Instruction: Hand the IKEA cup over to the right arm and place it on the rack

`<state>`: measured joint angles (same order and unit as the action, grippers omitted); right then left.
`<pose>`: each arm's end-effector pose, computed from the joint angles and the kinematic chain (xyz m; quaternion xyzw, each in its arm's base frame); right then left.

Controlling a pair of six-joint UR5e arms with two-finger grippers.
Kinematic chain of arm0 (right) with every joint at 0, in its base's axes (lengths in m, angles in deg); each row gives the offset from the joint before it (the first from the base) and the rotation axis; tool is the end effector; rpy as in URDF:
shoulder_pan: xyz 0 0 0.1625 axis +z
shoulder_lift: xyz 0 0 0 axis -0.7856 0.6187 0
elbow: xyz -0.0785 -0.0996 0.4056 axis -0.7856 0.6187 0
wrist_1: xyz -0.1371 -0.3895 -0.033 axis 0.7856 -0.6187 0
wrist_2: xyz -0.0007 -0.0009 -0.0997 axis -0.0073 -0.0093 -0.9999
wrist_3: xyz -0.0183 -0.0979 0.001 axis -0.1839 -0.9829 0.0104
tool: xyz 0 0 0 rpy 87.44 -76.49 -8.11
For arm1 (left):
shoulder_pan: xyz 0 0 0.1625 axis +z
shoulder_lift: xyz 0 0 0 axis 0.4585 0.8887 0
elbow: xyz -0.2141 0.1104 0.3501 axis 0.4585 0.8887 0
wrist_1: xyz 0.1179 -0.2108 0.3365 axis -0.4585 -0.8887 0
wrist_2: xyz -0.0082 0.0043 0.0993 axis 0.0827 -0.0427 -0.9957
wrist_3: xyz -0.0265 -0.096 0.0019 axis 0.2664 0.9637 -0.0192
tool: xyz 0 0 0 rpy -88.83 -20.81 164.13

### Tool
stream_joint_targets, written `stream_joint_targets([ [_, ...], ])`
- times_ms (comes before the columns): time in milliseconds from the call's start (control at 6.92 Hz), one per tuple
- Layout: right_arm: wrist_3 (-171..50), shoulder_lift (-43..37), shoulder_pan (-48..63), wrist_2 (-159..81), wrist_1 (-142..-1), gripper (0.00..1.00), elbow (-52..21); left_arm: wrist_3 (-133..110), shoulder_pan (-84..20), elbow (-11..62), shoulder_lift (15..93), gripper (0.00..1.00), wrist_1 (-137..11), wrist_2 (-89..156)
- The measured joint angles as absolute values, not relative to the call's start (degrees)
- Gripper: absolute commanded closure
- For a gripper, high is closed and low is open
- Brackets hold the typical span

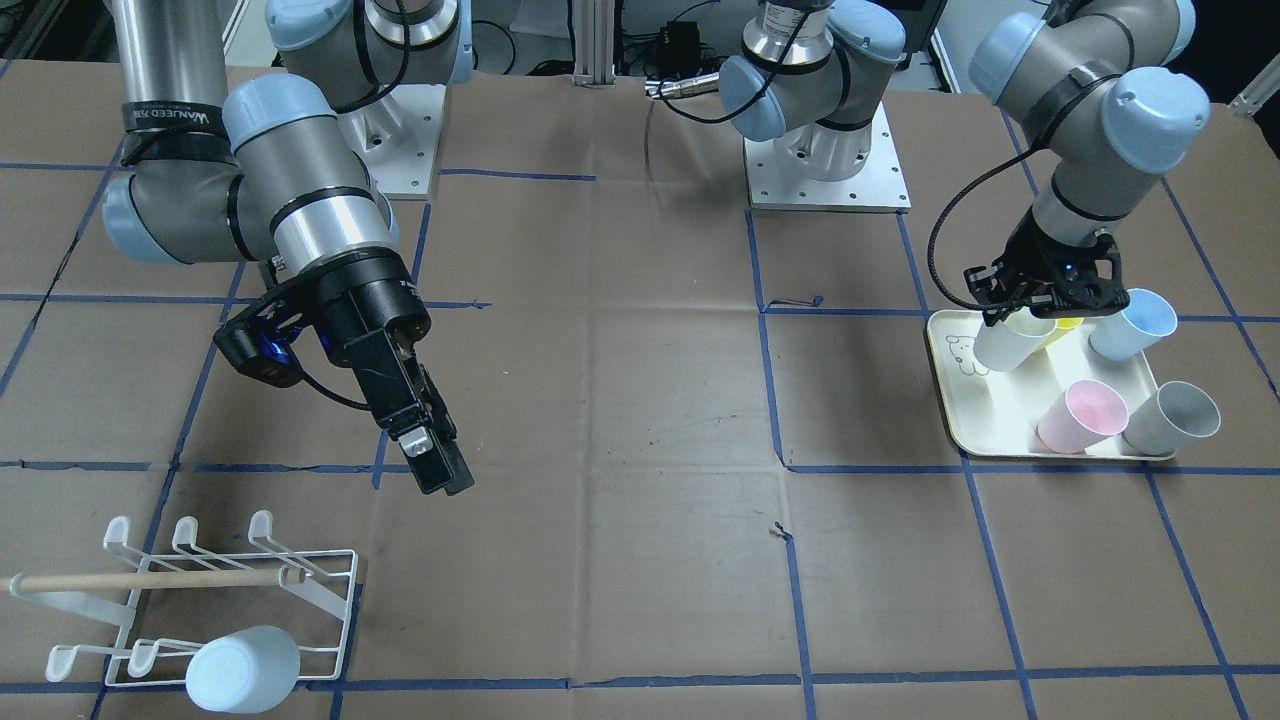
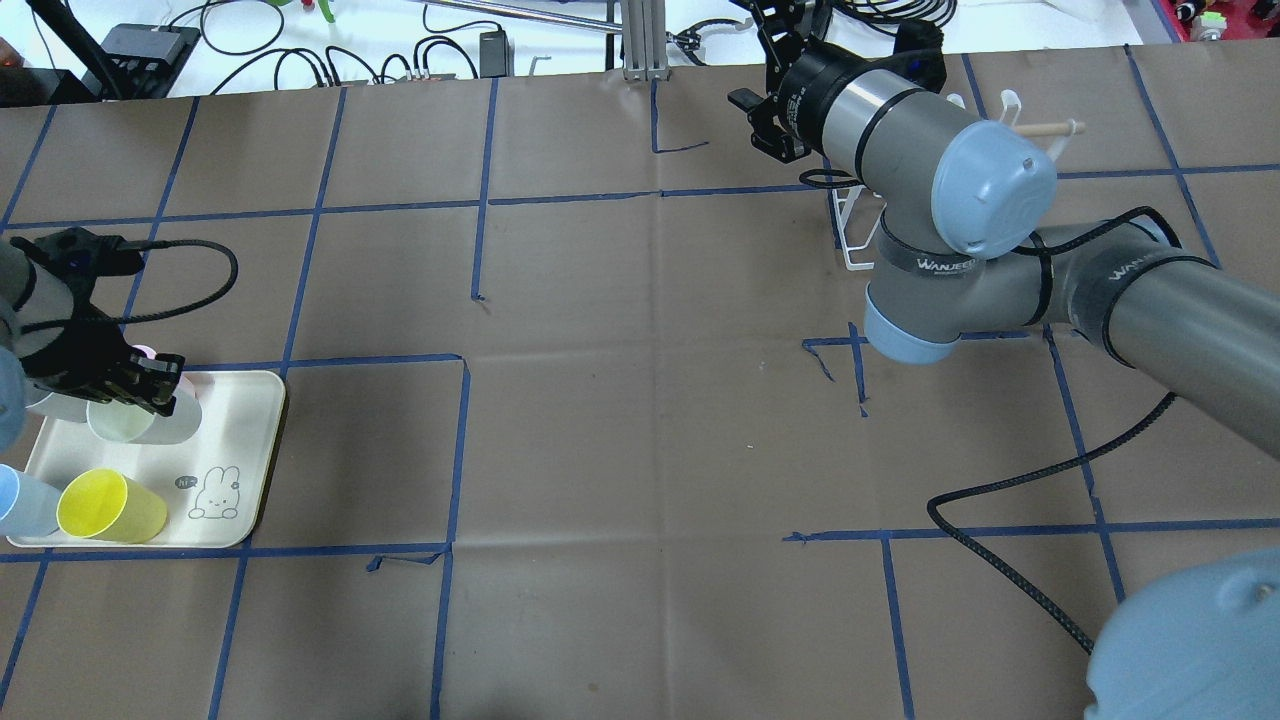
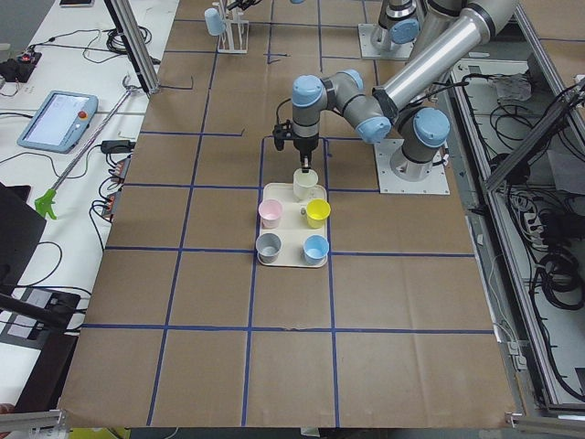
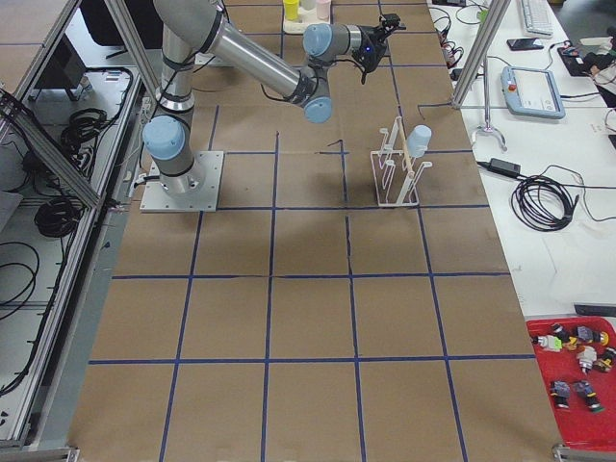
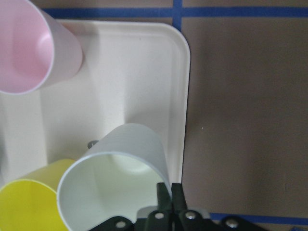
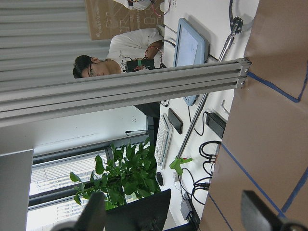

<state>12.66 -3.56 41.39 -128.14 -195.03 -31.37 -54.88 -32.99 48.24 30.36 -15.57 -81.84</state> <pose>0.2055 -0.5614 0.3729 0.4565 0.6646 -0.2673 0.5277 0.1083 -0.4454 0.3580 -0.0080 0.9994 0.0071 0.0334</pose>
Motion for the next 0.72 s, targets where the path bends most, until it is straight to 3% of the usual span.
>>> stream_joint_targets([
  [289, 12.7, -3.8, 40.7, -128.2, -195.1, 0.00, -31.9, -55.2, -33.2, 36.2, 31.9, 1.00, -27.3, -79.1],
  [722, 12.7, 0.8, 39.6, -128.2, -195.3, 0.00, -38.1, -56.5, -33.3, 30.8, 34.8, 1.00, -28.9, -70.5],
])
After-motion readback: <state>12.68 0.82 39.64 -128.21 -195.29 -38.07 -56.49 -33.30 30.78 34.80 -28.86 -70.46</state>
